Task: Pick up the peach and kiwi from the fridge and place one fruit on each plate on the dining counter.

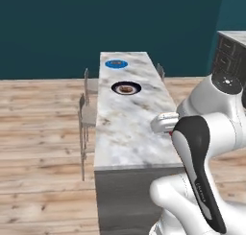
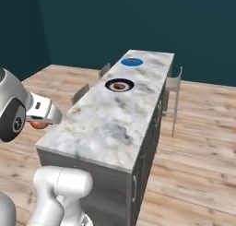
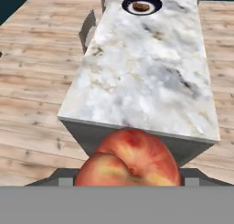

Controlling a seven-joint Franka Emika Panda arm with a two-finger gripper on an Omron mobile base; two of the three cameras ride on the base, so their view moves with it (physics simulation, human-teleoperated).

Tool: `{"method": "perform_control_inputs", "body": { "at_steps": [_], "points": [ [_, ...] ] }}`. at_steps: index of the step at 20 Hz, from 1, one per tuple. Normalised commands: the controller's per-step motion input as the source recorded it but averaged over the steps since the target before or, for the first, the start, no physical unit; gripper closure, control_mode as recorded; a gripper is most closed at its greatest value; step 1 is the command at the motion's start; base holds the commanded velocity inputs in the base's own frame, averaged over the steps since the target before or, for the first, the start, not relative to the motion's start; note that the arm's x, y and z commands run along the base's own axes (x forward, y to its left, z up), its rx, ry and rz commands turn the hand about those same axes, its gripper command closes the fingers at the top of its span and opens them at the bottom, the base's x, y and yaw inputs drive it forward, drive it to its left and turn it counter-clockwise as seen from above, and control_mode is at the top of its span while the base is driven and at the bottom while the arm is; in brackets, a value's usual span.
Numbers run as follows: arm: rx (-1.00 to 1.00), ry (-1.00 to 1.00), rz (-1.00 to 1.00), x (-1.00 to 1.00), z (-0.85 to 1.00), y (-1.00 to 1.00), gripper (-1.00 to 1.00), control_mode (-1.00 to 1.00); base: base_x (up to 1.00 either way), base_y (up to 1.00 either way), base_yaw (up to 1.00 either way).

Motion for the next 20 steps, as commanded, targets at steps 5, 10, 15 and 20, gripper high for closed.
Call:
{"method": "perform_control_inputs", "body": {
  "at_steps": [5,10,15,20],
  "points": [
    [0.0,0.0,0.0,0.0,0.0,0.0,1.0,1.0,0.49,1.0,-0.23],
    [0.0,0.0,0.0,0.0,0.0,0.0,1.0,1.0,0.21,1.0,-0.42],
    [0.0,0.0,0.0,0.0,0.0,0.0,1.0,1.0,0.58,1.0,-0.54],
    [0.0,0.0,0.0,0.0,0.0,0.0,1.0,1.0,1.0,0.92,-0.64]
  ]
}}
